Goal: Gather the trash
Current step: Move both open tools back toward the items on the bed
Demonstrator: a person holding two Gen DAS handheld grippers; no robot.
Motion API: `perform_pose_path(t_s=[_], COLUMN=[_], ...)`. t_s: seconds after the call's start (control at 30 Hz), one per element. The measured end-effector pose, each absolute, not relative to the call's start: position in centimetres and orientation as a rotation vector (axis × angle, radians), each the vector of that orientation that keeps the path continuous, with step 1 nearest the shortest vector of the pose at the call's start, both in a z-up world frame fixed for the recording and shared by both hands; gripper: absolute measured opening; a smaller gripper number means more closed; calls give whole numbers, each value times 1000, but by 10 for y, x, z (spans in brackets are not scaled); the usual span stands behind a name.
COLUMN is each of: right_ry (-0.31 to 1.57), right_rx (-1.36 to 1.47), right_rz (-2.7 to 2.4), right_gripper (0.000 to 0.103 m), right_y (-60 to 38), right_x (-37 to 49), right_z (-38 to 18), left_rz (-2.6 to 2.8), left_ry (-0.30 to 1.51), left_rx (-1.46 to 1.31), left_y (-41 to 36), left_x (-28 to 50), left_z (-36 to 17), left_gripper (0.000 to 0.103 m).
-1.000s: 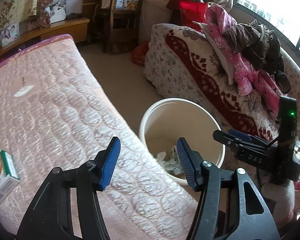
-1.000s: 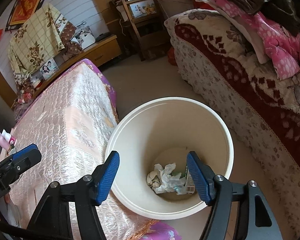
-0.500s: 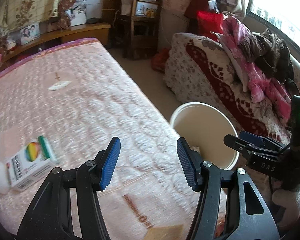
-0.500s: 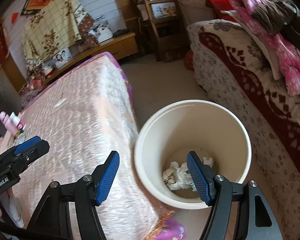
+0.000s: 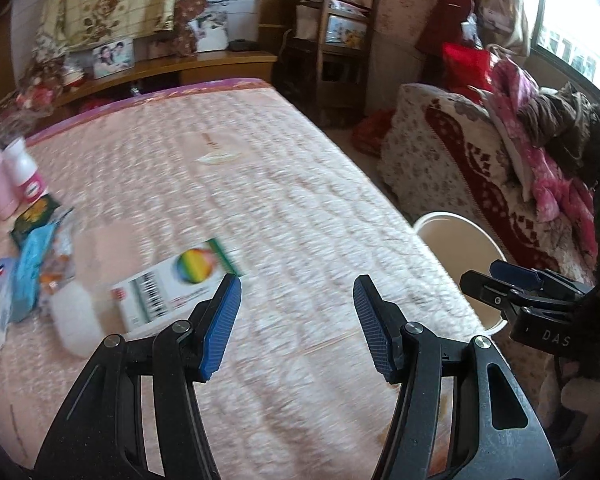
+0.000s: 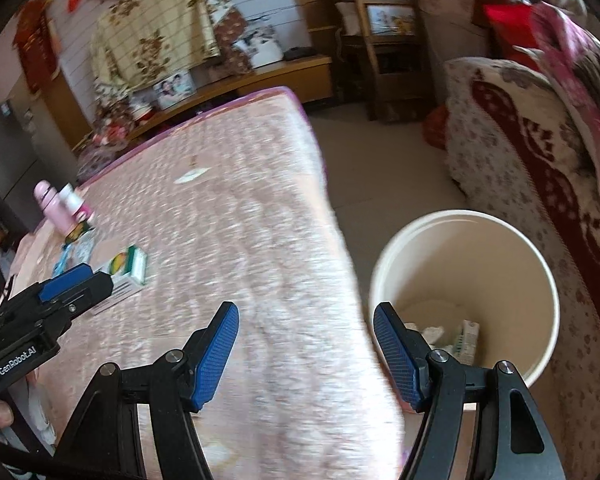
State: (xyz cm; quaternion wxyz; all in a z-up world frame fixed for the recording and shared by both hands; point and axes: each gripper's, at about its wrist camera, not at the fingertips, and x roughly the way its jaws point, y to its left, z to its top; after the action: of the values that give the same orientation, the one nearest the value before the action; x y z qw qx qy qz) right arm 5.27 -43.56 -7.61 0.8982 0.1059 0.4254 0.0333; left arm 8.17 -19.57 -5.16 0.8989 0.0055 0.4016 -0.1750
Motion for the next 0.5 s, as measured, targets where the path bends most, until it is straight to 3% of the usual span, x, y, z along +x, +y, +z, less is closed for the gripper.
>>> perform_pose_path(t_s=[0.5], right_ry=[923], right_rx=[121], right_rz=[229], right_gripper=[68], right_y=[-335], right_x=[73], right_z=[-84], left_rz=[-202], left_ry=[834], left_rx=[-51], left_y=[-97], left_x=[73], left_z=[-55], left_gripper=[57])
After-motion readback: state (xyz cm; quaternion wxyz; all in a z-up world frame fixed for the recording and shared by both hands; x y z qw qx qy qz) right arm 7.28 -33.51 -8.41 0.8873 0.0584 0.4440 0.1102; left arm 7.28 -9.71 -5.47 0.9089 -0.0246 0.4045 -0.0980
